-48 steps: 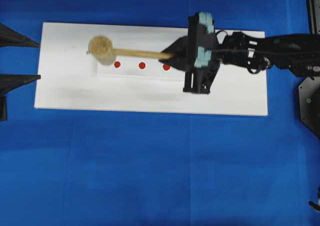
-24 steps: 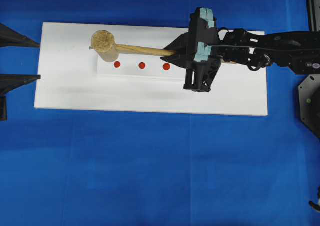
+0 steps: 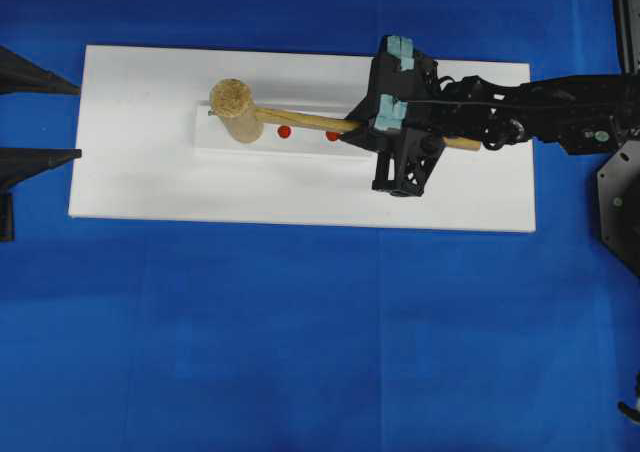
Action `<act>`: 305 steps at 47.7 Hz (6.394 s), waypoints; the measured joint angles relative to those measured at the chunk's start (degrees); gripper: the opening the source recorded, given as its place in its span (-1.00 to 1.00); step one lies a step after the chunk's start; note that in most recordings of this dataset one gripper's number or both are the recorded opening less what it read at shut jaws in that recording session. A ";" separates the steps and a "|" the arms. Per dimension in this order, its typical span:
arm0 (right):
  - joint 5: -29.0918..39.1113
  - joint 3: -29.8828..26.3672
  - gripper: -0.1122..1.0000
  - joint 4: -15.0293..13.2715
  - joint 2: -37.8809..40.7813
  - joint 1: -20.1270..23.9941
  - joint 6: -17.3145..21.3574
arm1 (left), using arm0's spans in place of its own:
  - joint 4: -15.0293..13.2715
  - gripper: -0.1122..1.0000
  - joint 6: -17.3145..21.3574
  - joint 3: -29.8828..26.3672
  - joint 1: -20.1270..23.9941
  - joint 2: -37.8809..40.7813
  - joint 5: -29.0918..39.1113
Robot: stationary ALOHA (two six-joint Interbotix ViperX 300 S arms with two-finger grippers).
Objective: Hit the mark with a hammer.
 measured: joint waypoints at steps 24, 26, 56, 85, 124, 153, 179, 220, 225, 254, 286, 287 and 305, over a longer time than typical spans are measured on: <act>-4.83 9.40 -0.77 0.35 -16.35 0.53 -0.09 | 0.00 0.66 0.00 0.26 0.00 0.00 0.00; -5.10 9.84 -0.77 0.53 -17.05 0.44 0.00 | 0.00 0.66 0.00 0.26 0.00 0.00 -0.18; -2.46 10.11 -0.77 5.80 -5.10 1.05 0.35 | 0.00 0.66 -0.18 0.35 0.09 0.00 -0.26; -4.48 16.79 -0.77 5.71 -22.41 1.85 -0.53 | 0.00 0.66 -0.44 0.35 0.09 0.00 -0.70; -4.22 20.83 -0.77 6.15 -18.37 1.76 -0.09 | 0.00 0.66 -0.44 0.53 0.09 0.00 -1.14; -1.58 19.60 -0.77 6.33 -24.26 1.49 -0.70 | 0.00 0.66 -0.53 0.44 0.18 0.00 -1.49; 0.09 18.19 -0.77 4.83 -25.93 1.58 -1.14 | 0.00 0.66 -0.44 0.62 0.18 0.09 -1.49; 0.18 -3.43 -0.77 2.72 -4.31 3.52 -1.67 | 0.00 0.67 -0.70 1.23 0.18 0.18 -2.55; 0.18 -3.96 -0.77 2.64 -3.87 3.52 -1.67 | 0.00 0.67 -0.79 1.32 0.18 0.18 -2.55; 0.18 -3.96 -0.77 2.55 -3.87 3.52 -1.67 | -0.09 0.87 -0.88 2.20 0.62 12.74 -21.09; 0.18 -3.96 -0.77 2.55 -3.78 3.60 -1.76 | -0.09 0.89 -0.79 -9.40 2.20 41.40 -33.40; 0.18 -3.96 -0.77 2.46 -3.78 3.60 -1.76 | -0.09 0.89 -0.88 -9.67 2.20 41.75 -33.40; 0.26 -3.96 -0.77 2.46 -3.78 3.69 -1.76 | -0.18 0.82 -0.26 -10.90 2.02 42.89 -32.87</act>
